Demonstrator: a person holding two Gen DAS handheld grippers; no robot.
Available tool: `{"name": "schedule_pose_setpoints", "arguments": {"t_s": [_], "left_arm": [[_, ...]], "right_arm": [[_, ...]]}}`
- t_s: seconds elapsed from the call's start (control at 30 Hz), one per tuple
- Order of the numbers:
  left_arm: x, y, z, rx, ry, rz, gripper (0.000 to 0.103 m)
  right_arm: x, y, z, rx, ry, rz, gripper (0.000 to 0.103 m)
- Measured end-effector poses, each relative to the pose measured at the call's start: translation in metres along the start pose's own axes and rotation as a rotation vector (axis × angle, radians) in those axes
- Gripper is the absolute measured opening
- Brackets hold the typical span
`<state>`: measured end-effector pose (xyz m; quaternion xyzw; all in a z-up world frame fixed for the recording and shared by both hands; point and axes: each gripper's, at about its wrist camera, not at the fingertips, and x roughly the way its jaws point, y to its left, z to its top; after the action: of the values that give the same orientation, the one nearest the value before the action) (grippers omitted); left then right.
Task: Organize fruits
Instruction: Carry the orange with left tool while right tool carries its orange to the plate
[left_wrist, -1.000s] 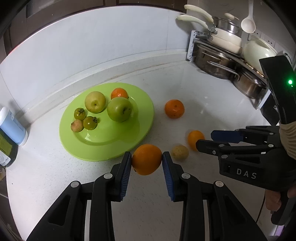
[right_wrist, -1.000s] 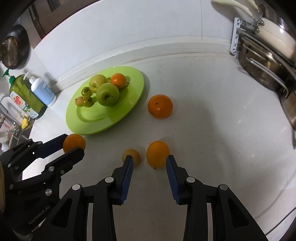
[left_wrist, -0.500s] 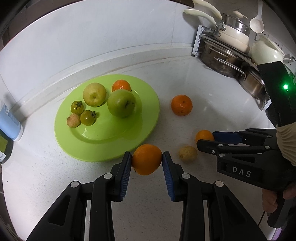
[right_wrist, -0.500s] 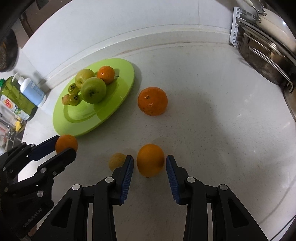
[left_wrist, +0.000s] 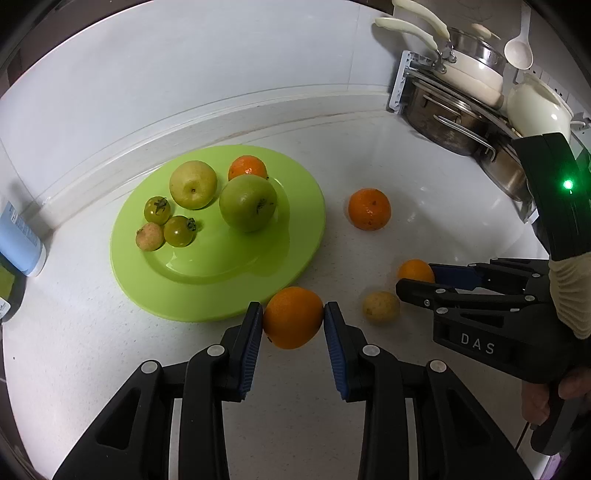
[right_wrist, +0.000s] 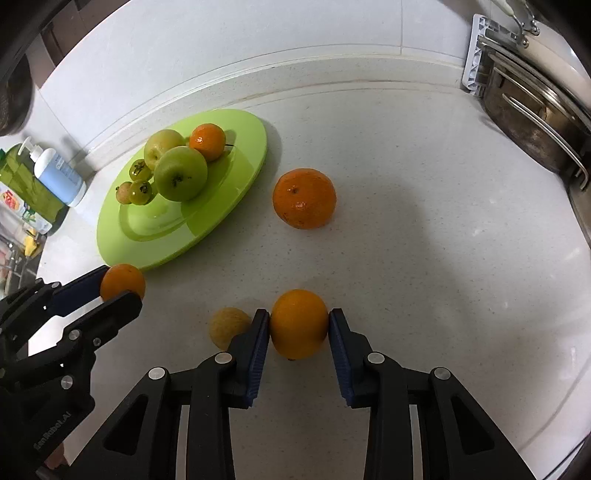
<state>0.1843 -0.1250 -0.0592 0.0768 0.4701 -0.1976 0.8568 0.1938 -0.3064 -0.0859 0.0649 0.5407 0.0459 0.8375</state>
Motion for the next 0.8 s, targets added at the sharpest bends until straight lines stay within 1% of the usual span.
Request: {"name": "schedule_pose_setpoints", "arguments": {"t_s": [0.23,0.43,0.53,0.8], "left_arm": [[-0.007,0.002,-0.001,-0.004,-0.015,-0.011,0.034],[-0.016,0.005,-0.001,-0.015,-0.032,-0.017,0.034],[-0.023,0.008,-0.002,-0.024,-0.042,-0.021,0.034],[-0.043,0.023,0.001,-0.055,-0.078,-0.023,0.034]], "right_arm": [[-0.007,0.002,-0.002,-0.003,-0.025,-0.011,0.034],[-0.02,0.007,0.0,-0.013,-0.057,-0.019,0.034],[-0.032,0.014,0.001,-0.032,-0.086,-0.022,0.034],[-0.063,0.04,0.012,-0.083,-0.17,0.013,0.034]]}}
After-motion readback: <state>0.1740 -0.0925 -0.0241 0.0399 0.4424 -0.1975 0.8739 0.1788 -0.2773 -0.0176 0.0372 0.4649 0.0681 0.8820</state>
